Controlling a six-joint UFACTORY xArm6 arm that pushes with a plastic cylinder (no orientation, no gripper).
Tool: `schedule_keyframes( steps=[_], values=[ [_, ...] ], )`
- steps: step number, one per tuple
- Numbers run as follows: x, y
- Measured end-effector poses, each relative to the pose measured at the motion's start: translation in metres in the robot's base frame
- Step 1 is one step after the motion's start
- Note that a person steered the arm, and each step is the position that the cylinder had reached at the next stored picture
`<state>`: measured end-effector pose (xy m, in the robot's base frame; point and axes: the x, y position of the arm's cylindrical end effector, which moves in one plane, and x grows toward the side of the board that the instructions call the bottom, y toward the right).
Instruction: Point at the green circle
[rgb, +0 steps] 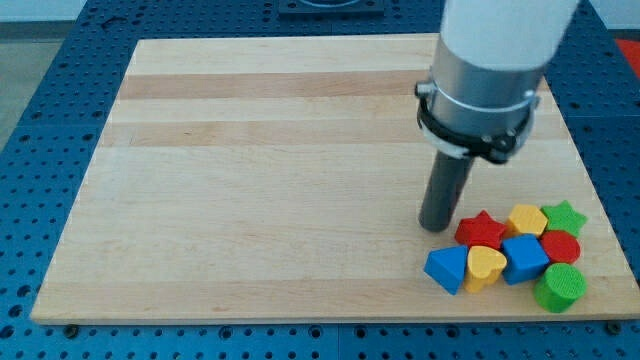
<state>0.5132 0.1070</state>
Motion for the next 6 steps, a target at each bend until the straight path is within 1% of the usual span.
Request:
schedule_keyframes(
  steps=[1, 2, 3, 4, 5, 6],
  values=[
    [-0.041, 0.018],
    [-0.055, 0.092],
    [-0.055, 0.181],
    [-0.054, 0.238],
    [-0.054, 0.238],
    [-0.024, 0.238]
  ],
)
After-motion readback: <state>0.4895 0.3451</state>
